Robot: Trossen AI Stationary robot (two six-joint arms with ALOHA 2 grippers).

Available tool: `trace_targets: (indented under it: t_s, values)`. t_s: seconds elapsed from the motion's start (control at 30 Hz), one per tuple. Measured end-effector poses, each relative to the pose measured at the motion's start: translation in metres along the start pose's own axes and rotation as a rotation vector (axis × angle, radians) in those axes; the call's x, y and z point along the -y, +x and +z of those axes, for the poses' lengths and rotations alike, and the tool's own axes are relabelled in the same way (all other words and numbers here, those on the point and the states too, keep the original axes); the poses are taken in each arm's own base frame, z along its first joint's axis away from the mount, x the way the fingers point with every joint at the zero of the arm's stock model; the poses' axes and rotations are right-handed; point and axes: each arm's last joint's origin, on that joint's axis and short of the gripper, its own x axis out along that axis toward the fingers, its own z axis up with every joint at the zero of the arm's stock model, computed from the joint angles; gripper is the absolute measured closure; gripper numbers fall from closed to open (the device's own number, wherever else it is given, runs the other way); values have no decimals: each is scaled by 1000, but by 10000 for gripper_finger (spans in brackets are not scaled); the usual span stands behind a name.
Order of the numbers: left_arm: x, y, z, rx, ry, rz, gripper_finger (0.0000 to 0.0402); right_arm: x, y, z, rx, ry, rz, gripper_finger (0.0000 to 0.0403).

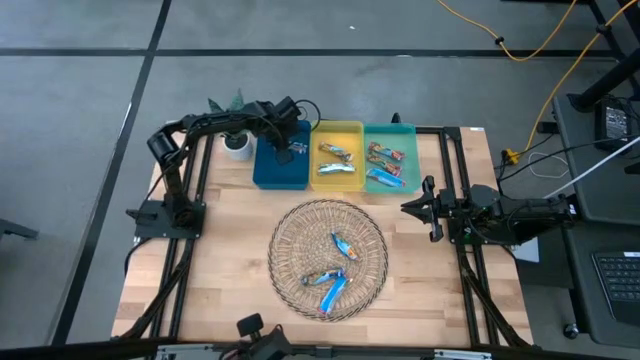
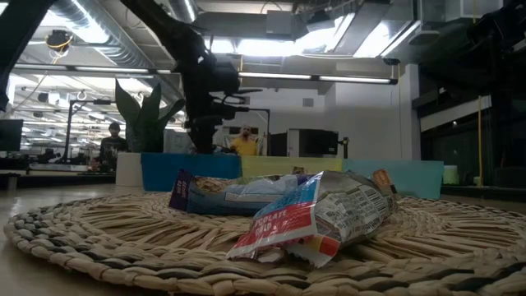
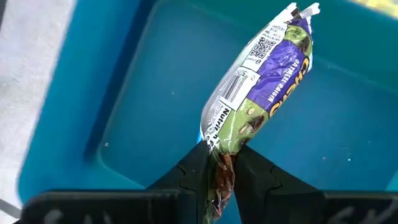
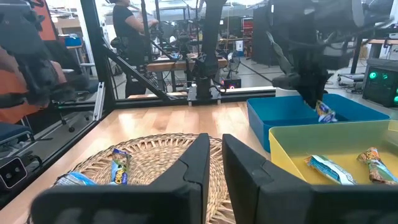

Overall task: Pick and place Granola Bars by type
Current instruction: Put the blue granola bar into the blue bin

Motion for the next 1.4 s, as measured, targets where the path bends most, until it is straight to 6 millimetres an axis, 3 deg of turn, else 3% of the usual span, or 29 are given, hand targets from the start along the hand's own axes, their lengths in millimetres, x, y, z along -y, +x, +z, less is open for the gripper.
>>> trace_targets:
  t_s: [0.4, 0.97, 1.4]
  values:
    - [2, 24, 0, -54, 1, -17, 347, 0, 0, 0, 1, 0, 0, 354]
    - [4, 36, -3, -90, -1, -26, 346, 0, 0, 0, 1, 0, 0, 354]
    - [5, 35, -6, -123, 2, -35, 286, 0, 0, 0, 1, 0, 0, 354]
